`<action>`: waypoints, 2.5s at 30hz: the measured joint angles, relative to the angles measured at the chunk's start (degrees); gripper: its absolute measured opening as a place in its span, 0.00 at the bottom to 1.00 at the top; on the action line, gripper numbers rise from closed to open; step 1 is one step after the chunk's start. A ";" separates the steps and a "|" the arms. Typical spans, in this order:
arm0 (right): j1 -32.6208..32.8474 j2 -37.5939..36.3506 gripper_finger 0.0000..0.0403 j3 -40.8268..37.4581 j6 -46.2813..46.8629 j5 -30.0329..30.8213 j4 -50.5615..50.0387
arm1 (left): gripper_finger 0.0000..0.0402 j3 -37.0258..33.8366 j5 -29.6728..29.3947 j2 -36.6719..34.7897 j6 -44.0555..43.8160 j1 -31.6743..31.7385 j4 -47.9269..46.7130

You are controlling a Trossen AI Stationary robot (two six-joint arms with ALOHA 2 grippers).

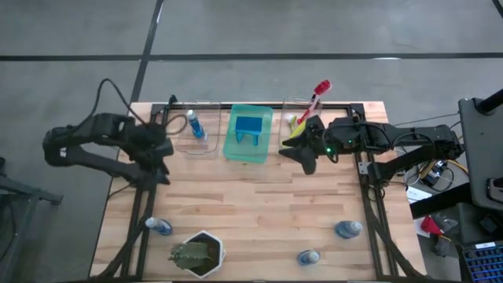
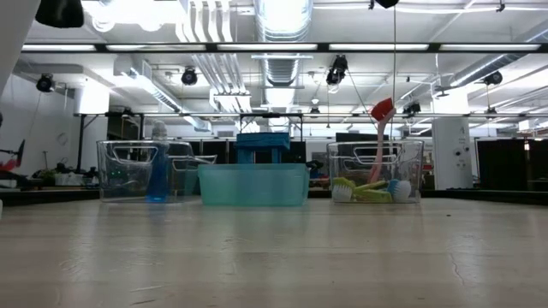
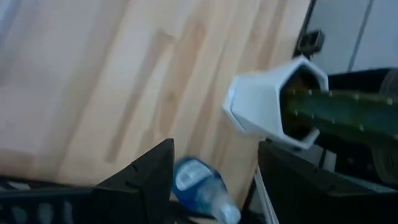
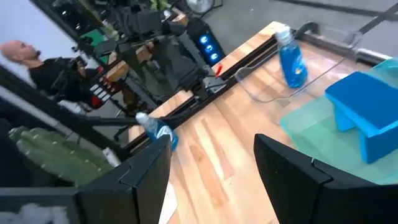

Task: Pick & Place Kitchen Sink Supplies
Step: Put the dishwashing liquid into the left transparent bin

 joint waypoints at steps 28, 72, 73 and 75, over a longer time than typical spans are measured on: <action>0.24 1.25 0.56 -0.02 4.11 0.87 -0.02 | 0.55 -0.07 -7.70 8.71 -11.09 -38.87 -5.83; -0.28 1.22 0.56 -0.55 6.63 1.90 0.07 | 0.55 -14.47 -18.10 12.72 -32.21 -60.89 10.44; -0.28 1.22 0.56 -0.55 6.65 1.90 0.07 | 0.55 -14.53 -18.56 12.59 -32.47 -60.89 11.29; -0.28 1.22 0.56 -0.56 6.65 1.90 0.08 | 0.55 -14.73 -19.53 12.52 -32.52 -60.89 12.82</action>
